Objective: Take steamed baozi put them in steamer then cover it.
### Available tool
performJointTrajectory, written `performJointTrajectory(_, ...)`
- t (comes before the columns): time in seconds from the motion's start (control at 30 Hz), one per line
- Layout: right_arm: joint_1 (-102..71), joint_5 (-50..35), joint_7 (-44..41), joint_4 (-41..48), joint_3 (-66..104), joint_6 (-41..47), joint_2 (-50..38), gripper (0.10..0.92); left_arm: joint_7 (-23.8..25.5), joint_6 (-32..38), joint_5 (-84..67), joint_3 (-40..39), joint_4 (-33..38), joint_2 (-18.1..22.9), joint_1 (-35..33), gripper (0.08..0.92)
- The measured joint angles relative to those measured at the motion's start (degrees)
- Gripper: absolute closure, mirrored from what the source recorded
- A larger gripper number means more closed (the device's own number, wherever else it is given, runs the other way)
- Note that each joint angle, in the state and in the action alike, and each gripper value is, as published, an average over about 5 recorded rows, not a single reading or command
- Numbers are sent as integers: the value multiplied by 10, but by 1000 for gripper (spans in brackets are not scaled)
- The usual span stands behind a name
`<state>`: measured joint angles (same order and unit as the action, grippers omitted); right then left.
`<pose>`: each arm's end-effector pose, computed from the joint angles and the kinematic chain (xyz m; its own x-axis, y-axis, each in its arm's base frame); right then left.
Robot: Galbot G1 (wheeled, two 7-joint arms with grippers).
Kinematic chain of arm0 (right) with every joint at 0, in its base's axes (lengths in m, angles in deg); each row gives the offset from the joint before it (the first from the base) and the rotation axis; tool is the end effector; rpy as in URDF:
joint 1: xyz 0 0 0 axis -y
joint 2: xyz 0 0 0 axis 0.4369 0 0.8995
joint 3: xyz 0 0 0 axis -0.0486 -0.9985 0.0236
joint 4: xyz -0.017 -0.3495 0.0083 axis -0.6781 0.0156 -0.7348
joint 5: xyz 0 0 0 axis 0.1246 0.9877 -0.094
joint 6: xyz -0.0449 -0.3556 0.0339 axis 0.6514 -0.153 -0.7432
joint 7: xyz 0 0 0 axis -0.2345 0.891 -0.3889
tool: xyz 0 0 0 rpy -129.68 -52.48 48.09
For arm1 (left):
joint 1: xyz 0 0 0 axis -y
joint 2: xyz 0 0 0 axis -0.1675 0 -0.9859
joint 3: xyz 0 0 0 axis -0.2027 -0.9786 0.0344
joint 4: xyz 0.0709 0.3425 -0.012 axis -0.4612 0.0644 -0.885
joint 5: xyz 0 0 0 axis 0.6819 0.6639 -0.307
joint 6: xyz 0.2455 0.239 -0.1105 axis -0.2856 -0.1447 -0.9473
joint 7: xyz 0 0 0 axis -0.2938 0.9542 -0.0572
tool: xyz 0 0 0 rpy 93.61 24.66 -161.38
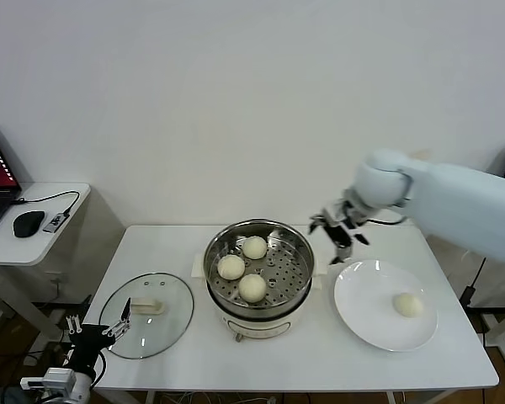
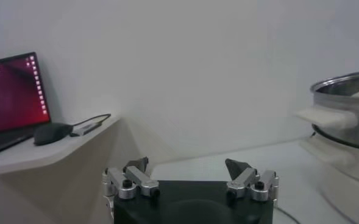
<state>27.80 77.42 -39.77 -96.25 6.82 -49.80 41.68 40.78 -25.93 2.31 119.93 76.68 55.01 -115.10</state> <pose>0.4961 -0.0511 -0.0460 -0.2471 -0.1806 0.9520 -0.8707 -0.3899 -0.2999 0.1726 0.1421 -0.3175 -0.9910 -0.0492 0.1245 -0.0218 0.9770 0.2120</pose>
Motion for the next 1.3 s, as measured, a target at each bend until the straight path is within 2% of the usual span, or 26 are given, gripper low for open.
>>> performJointTrajectory(0.27,-78,57,-3,15,52,7,-87,203,0,1,2,-9,-4,2,3,177)
performJointTrajectory(0.5,-190,106,0,48,136,3,-116,203,1,0,5,-11,-3,2,-3,177)
performJointTrajectory(0.87,-340,167,11,112,252,-2,-116,203,2,-3,9,-7,-1,5,-8,177)
performJointTrajectory(1.3,-420,206,21,174,320,-4,-85,203,2,-3,9,-3,0,6,-10,177)
